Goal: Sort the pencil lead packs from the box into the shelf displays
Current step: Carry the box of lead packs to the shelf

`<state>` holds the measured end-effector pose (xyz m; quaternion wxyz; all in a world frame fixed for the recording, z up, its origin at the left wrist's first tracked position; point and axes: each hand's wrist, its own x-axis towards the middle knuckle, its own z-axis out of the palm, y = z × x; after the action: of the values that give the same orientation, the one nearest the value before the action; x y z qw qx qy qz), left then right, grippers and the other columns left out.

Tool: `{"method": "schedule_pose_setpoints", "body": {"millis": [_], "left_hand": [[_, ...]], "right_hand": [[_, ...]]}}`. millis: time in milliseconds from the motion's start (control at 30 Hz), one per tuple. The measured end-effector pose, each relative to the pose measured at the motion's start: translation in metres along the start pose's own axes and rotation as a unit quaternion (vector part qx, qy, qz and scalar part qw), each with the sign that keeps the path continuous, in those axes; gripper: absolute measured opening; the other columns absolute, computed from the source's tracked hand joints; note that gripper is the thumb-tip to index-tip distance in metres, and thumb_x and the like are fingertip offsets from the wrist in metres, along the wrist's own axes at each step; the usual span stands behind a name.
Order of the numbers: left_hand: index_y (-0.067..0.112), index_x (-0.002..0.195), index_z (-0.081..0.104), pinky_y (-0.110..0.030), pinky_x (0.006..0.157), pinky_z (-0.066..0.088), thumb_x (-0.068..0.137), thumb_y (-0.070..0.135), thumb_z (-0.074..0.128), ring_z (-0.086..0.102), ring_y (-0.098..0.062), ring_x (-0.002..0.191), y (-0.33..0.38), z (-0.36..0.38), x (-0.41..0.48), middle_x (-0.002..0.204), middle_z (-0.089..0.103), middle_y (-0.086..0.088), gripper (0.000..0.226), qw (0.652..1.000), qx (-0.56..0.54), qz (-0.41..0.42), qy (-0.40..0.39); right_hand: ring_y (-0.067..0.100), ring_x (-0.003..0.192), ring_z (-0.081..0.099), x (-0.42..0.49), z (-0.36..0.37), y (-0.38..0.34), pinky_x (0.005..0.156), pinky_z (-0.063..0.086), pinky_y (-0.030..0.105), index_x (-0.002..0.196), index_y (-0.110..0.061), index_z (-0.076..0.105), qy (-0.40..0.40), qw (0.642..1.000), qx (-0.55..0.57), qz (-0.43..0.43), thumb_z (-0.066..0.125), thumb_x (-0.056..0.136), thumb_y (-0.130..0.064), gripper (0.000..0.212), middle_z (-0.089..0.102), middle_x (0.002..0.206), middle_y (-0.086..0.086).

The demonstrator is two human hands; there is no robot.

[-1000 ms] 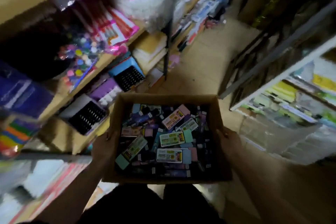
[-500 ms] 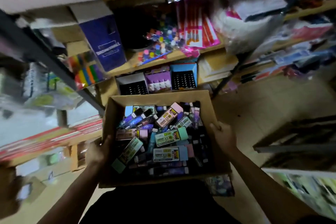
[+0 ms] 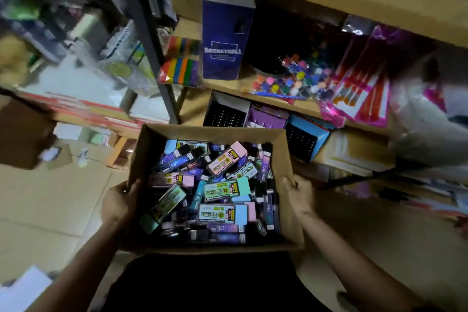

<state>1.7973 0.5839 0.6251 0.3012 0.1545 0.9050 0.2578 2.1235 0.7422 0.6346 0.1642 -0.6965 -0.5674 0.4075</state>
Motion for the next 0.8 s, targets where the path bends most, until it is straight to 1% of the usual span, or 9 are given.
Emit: {"method": "schedule_pose_setpoints", "body": {"millis": [67, 100, 133, 200, 367, 467, 533, 700, 800], "left_hand": [[0.004, 0.1, 0.069, -0.035, 0.062, 0.041, 0.093, 0.031, 0.055, 0.059, -0.033, 0.072, -0.006, 0.018, -0.019, 0.075, 0.063, -0.018, 0.031, 0.998, -0.023, -0.048, 0.029], [0.005, 0.101, 0.069, -0.038, 0.067, 0.044, 0.094, 0.032, 0.055, 0.062, -0.036, 0.079, -0.009, 0.026, -0.03, 0.08, 0.065, -0.019, 0.031, 0.996, -0.035, -0.07, 0.041], [0.005, 0.101, 0.068, -0.042, 0.072, 0.047, 0.094, 0.033, 0.054, 0.063, -0.039, 0.085, -0.011, 0.034, -0.04, 0.084, 0.067, -0.021, 0.032, 0.994, -0.044, -0.086, 0.046], [0.004, 0.101, 0.068, -0.045, 0.076, 0.049, 0.094, 0.034, 0.054, 0.064, -0.04, 0.089, -0.018, 0.047, -0.058, 0.087, 0.068, -0.024, 0.034, 0.99, -0.057, -0.114, 0.059], [0.002, 0.101, 0.068, -0.049, 0.079, 0.053, 0.093, 0.034, 0.056, 0.065, -0.037, 0.09, -0.056, 0.073, -0.094, 0.089, 0.069, -0.024, 0.035, 0.971, -0.104, -0.187, 0.107], [0.004, 0.104, 0.067, -0.049, 0.08, 0.052, 0.093, 0.035, 0.056, 0.065, -0.038, 0.091, -0.087, 0.085, -0.093, 0.091, 0.069, -0.023, 0.035, 0.964, -0.111, -0.219, 0.105], [0.004, 0.102, 0.069, -0.047, 0.078, 0.052, 0.092, 0.035, 0.056, 0.065, -0.038, 0.089, -0.11, 0.096, -0.079, 0.089, 0.069, -0.023, 0.034, 0.964, -0.092, -0.229, 0.097], [0.004, 0.095, 0.07, -0.043, 0.073, 0.052, 0.092, 0.03, 0.058, 0.066, -0.035, 0.084, -0.175, 0.146, -0.029, 0.083, 0.069, -0.023, 0.03, 0.964, -0.082, -0.237, 0.088], [0.001, 0.092, 0.07, -0.037, 0.067, 0.045, 0.092, 0.027, 0.058, 0.064, -0.029, 0.082, -0.22, 0.194, 0.005, 0.079, 0.068, -0.02, 0.028, 0.959, -0.098, -0.249, 0.091]], "right_hand": [[0.004, 0.059, 0.043, 0.024, -0.007, -0.001, 0.047, 0.034, 0.006, 0.074, -0.008, 0.054, -0.03, 0.999, -0.015, -0.034, 0.054, 0.092, -0.005, 0.018, 0.05, 0.063, -0.005], [0.006, 0.061, 0.045, 0.034, -0.01, -0.003, 0.053, 0.037, 0.012, 0.075, -0.007, 0.054, -0.053, 0.997, -0.026, -0.056, 0.054, 0.092, -0.005, 0.018, 0.051, 0.064, -0.005], [0.009, 0.065, 0.048, 0.043, -0.013, -0.003, 0.061, 0.038, 0.02, 0.078, -0.005, 0.057, -0.076, 0.994, -0.034, -0.077, 0.053, 0.093, -0.005, 0.016, 0.055, 0.068, -0.001], [0.015, 0.078, 0.055, 0.056, -0.017, -0.001, 0.069, 0.036, 0.022, 0.09, 0.001, 0.062, -0.117, 0.986, -0.043, -0.108, 0.051, 0.094, -0.005, 0.014, 0.062, 0.083, 0.006], [-0.002, 0.065, 0.054, 0.072, -0.003, 0.014, 0.055, 0.036, 0.003, 0.087, -0.01, 0.061, -0.173, 0.969, -0.077, -0.161, 0.051, 0.095, -0.008, 0.013, 0.059, 0.071, -0.009], [-0.005, 0.069, 0.055, 0.074, 0.027, 0.036, 0.057, 0.036, -0.001, 0.091, -0.009, 0.062, -0.202, 0.964, -0.094, -0.148, 0.051, 0.095, -0.008, 0.012, 0.06, 0.073, -0.01], [0.004, 0.072, 0.06, 0.077, 0.054, 0.058, 0.062, 0.041, 0.006, 0.093, -0.005, 0.063, -0.212, 0.964, -0.1, -0.128, 0.05, 0.095, -0.01, 0.014, 0.063, 0.076, -0.005], [0.029, 0.095, 0.063, 0.104, 0.135, 0.128, 0.087, 0.05, 0.045, 0.109, 0.001, 0.063, -0.208, 0.97, -0.115, -0.059, 0.05, 0.095, -0.016, 0.025, 0.067, 0.099, 0.013], [0.026, 0.081, 0.064, 0.132, 0.188, 0.169, 0.073, 0.052, 0.039, 0.095, -0.008, 0.063, -0.2, 0.97, -0.123, -0.06, 0.05, 0.095, -0.014, 0.014, 0.064, 0.085, 0.007]]}}
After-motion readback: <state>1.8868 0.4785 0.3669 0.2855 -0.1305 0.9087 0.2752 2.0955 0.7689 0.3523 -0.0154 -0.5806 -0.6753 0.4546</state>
